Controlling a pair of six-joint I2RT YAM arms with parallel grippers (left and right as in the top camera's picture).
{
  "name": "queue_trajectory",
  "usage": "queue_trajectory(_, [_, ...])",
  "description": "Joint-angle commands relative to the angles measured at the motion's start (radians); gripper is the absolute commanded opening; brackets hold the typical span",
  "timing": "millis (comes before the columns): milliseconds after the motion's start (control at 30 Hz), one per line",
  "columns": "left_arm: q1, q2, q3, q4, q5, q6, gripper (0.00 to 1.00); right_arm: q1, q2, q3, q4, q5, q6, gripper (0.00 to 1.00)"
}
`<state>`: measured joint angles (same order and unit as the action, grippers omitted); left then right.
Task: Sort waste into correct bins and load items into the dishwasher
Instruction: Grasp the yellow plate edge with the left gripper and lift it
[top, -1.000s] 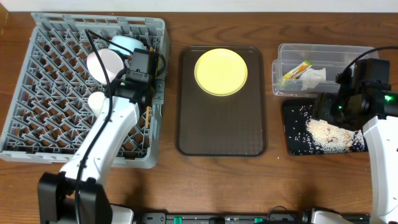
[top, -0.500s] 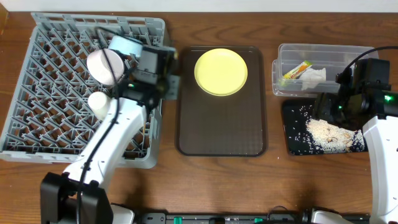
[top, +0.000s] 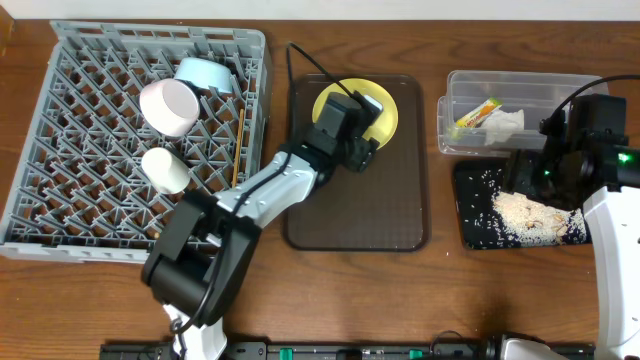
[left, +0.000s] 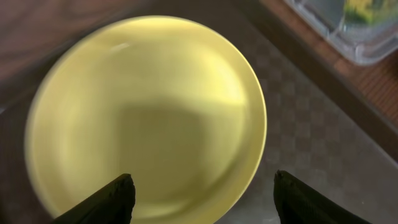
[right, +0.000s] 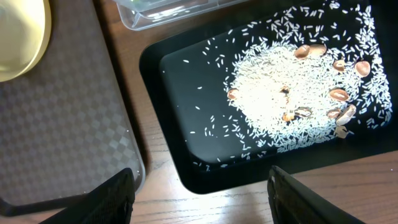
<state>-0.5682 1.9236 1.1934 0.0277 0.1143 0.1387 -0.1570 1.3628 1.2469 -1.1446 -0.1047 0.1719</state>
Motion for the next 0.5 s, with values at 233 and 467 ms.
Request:
queue_trajectory(233, [-0.012, 0.126, 0.013, -0.033, 0.01, 0.044, 0.72, -0.013, -0.012, 0.002, -0.004, -0.005, -0.012, 0.66])
queue_trajectory(467, [-0.012, 0.126, 0.013, -0.26, 0.01, 0.039, 0.54, -0.013, -0.012, 0.002, -0.004, -0.005, -0.012, 0.66])
